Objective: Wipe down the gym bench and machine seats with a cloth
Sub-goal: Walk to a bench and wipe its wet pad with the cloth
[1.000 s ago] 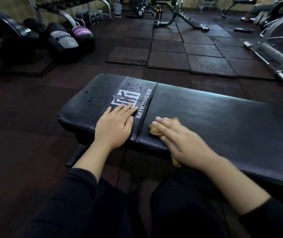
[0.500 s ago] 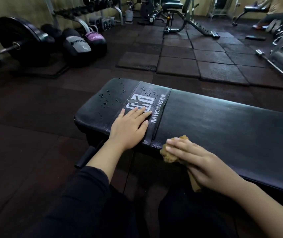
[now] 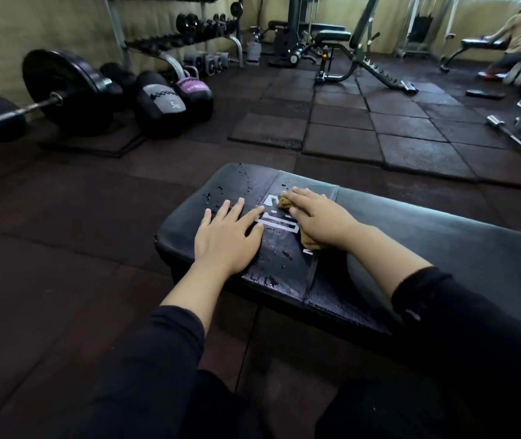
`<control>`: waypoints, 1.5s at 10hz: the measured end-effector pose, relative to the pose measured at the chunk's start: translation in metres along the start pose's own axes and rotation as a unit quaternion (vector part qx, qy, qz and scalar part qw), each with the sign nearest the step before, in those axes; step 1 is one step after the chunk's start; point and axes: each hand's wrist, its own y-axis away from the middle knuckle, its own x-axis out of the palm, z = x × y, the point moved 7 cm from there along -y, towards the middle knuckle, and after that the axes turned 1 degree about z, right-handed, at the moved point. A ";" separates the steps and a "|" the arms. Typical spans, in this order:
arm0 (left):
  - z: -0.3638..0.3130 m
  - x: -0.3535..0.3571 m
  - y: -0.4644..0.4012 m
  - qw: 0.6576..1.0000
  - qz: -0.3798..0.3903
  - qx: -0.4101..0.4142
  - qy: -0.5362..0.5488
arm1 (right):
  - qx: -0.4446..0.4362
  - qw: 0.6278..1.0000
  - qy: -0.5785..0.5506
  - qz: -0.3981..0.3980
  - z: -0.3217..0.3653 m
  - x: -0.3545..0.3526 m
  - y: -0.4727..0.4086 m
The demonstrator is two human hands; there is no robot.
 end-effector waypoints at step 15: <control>0.014 -0.001 -0.025 0.999 -0.036 -0.023 0.011 | -0.084 0.996 0.031 -0.012 0.011 0.015 -0.072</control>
